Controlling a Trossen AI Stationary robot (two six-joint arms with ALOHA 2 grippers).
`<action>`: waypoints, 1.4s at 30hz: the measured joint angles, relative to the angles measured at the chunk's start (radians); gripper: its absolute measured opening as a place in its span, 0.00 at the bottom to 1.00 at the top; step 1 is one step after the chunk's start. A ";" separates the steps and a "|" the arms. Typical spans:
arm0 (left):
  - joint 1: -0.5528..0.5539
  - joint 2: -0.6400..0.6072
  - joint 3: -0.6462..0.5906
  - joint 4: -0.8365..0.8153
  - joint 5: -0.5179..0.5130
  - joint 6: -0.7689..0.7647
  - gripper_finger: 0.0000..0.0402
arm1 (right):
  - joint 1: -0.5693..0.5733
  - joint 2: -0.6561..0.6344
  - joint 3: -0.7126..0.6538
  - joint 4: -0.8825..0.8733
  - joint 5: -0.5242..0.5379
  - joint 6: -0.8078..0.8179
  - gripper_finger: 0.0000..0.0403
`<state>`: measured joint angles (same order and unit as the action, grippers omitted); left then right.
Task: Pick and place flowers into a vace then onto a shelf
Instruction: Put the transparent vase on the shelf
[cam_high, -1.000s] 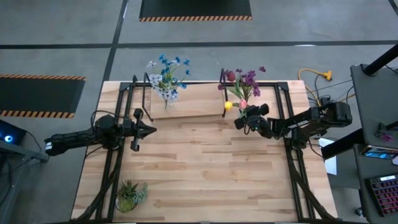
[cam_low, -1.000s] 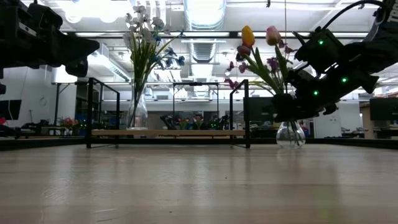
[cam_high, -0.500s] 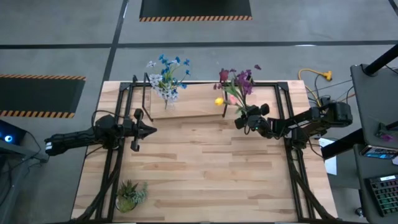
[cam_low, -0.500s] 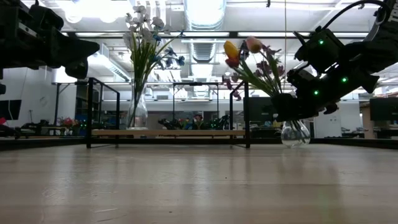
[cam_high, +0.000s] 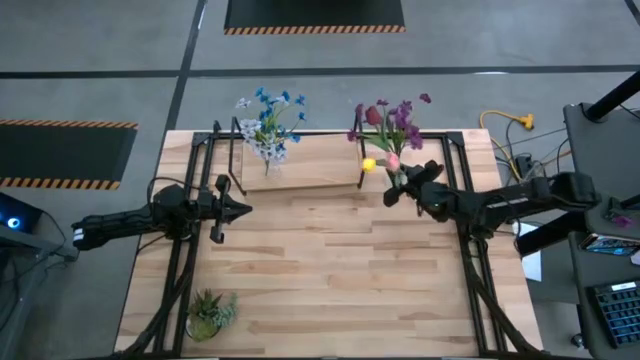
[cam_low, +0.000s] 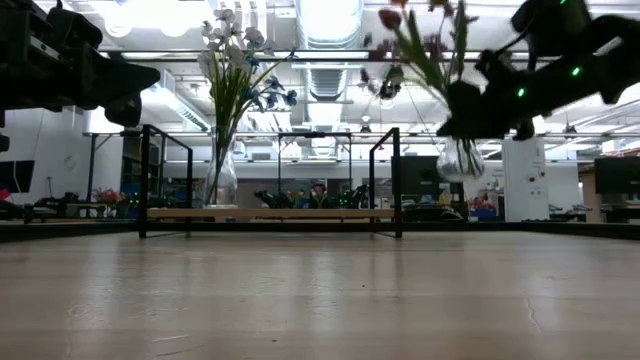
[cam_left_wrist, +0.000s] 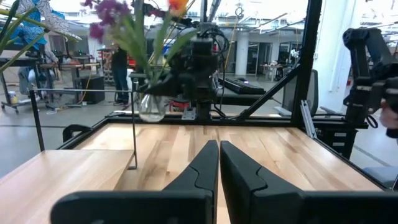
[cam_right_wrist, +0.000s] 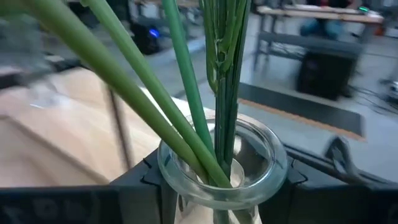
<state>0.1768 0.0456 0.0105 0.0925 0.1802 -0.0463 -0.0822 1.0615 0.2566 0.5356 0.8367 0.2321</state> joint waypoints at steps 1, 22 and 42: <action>0.000 0.000 0.000 0.000 0.000 0.000 0.00 | 0.013 -0.022 0.002 -0.001 -0.005 -0.005 0.35; 0.000 0.000 0.000 0.001 0.000 -0.001 0.00 | 0.037 0.265 0.464 0.102 -0.291 -0.242 0.35; 0.000 0.000 0.001 0.000 0.000 -0.020 0.00 | -0.054 0.712 0.752 0.313 -0.453 -0.194 0.35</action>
<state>0.1769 0.0452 0.0113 0.0929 0.1802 -0.0662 -0.1366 1.7738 1.0087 0.8488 0.3836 0.0382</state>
